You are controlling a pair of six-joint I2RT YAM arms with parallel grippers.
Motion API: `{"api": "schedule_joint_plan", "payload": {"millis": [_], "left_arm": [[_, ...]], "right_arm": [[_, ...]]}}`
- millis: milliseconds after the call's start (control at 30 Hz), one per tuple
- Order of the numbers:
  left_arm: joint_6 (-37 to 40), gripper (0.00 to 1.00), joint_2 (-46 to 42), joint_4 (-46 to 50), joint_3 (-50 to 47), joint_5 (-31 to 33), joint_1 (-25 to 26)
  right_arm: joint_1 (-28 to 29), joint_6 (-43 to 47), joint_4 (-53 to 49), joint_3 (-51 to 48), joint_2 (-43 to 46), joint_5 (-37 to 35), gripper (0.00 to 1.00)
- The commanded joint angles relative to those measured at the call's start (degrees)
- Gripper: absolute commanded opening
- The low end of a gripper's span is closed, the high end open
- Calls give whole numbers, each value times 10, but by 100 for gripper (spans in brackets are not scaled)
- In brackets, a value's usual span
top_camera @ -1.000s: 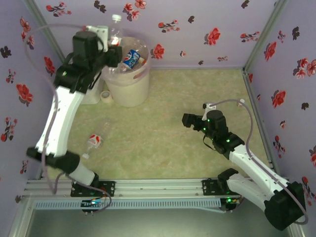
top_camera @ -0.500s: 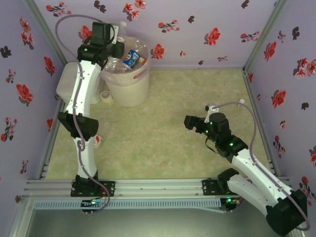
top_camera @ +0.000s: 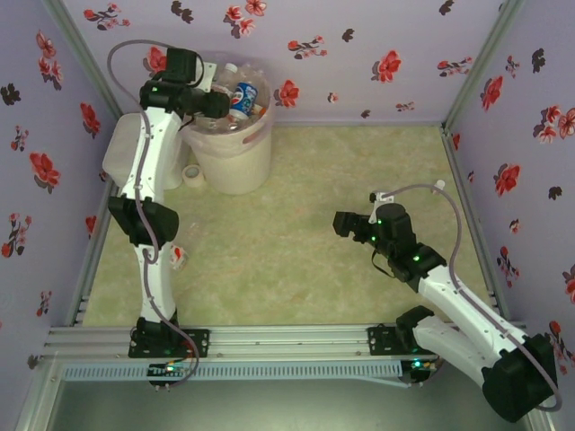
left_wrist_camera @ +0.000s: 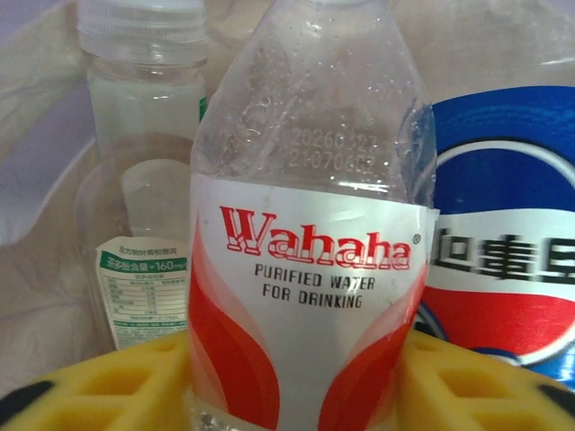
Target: Put the plastic bottles in the bin
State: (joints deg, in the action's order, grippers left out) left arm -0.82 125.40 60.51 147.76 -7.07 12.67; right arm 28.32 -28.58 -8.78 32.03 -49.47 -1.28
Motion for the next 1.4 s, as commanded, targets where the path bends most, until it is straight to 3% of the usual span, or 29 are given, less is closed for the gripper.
{"api": "schedule_joint_plan", "payload": {"millis": [0, 67, 367, 533, 767, 1033, 1233, 1367], "left_arm": [[-6, 65, 16, 89, -5, -37, 0], [-25, 75, 9, 77, -5, -36, -3], [-14, 86, -51, 59, 29, 0, -4], [10, 95, -143, 41, -37, 25, -3], [-7, 100, -349, -27, -331, 109, -4], [-149, 100, -572, -59, -702, 176, -8], [-249, 100, -674, -117, -939, 181, -9], [-288, 100, -695, -157, -1035, 192, -16]], "right_arm": [[-4, -2, 16, 2, 1, 4, 96], [-5, -2, 15, 3, 0, 5, 96], [-5, -5, 20, 2, -8, 7, 96], [-5, -5, 36, 1, -27, 13, 96], [-5, 6, 64, 14, -77, 29, 96], [-5, 22, 87, 27, -128, 35, 96], [-5, 26, 112, 40, -171, 50, 96], [-5, 22, 123, 43, -183, 60, 96]]}}
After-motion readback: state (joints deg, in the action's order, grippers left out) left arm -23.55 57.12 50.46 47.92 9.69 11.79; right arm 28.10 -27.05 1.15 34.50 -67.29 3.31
